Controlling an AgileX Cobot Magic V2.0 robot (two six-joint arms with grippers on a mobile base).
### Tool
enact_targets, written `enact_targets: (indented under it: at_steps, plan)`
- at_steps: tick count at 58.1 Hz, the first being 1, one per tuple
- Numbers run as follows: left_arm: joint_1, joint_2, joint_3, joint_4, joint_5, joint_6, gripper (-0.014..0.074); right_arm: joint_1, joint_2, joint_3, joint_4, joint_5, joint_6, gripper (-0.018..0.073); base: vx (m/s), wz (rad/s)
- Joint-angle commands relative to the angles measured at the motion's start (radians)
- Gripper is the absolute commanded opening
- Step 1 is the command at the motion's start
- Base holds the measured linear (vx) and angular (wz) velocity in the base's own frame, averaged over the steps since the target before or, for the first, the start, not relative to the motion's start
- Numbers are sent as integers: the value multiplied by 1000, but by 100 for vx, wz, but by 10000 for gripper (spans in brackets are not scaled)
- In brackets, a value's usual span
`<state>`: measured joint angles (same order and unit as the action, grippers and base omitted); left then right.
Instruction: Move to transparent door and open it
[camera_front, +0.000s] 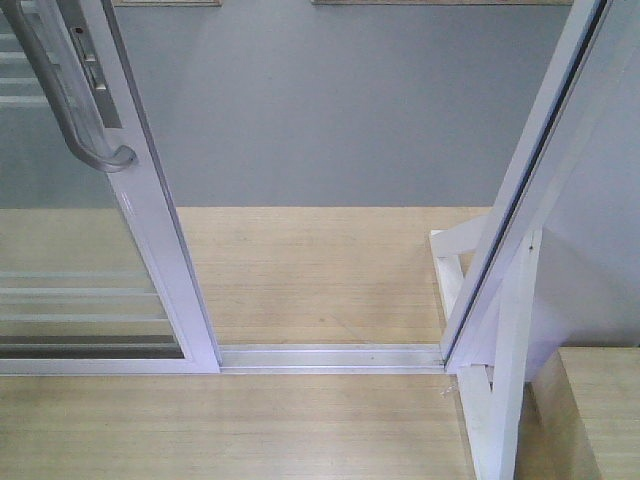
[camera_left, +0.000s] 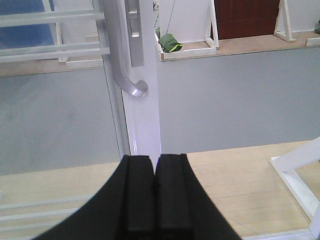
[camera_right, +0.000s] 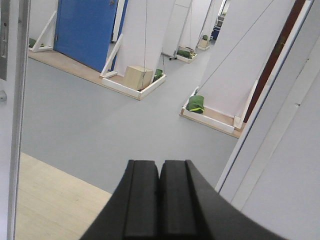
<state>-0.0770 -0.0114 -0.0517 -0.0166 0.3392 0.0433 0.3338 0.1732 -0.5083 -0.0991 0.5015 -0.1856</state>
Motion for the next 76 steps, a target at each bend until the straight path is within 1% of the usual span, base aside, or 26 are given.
enact_targets:
  at_steps: [1, 3, 4, 7, 18, 55, 60, 63, 71, 76]
  plan:
    - [-4, -14, 77, -9, -244, -1, 0, -3, 13, -26, -8, -72, -1, -3, 0, 0]
    - [-3, -14, 114, -24, -300, -3, 0, -3, 13, -26, -8, -72, -1, -3, 0, 0]
    - [-3, -14, 120, -32, -301, 0, 0, -3, 13, -26, -8, -72, -1, -3, 0, 0]
    - [-3, -14, 105, -23, -242, 4, 0, -3, 13, -26, -7, -72, -1, -3, 0, 0]
    - [-3, -13, 103, -29, -188, 0, 0, -3, 13, -26, -8, -71, -1, -1, 0, 0]
    - [-3, -13, 103, -29, -185, 0, 0, -3, 13, -10, -7, -83, -1, 0, 0, 0]
    - [-3, -13, 103, -29, -185, 0, 0, -3, 12, 56, 22, -149, -1, 0, 0, 0]
    - [-3, -13, 103, -29, -185, 0, 0, -3, 3, 130, 59, -206, -1, 0, 0, 0]
    - [-3, -13, 103, -29, -185, 0, 0, -3, -23, 396, 181, -428, -1, 0, 0, 0]
    - [-3, -13, 103, -29, -185, 0, 0, -3, -48, 539, 205, -554, -1, 0, 0, 0]
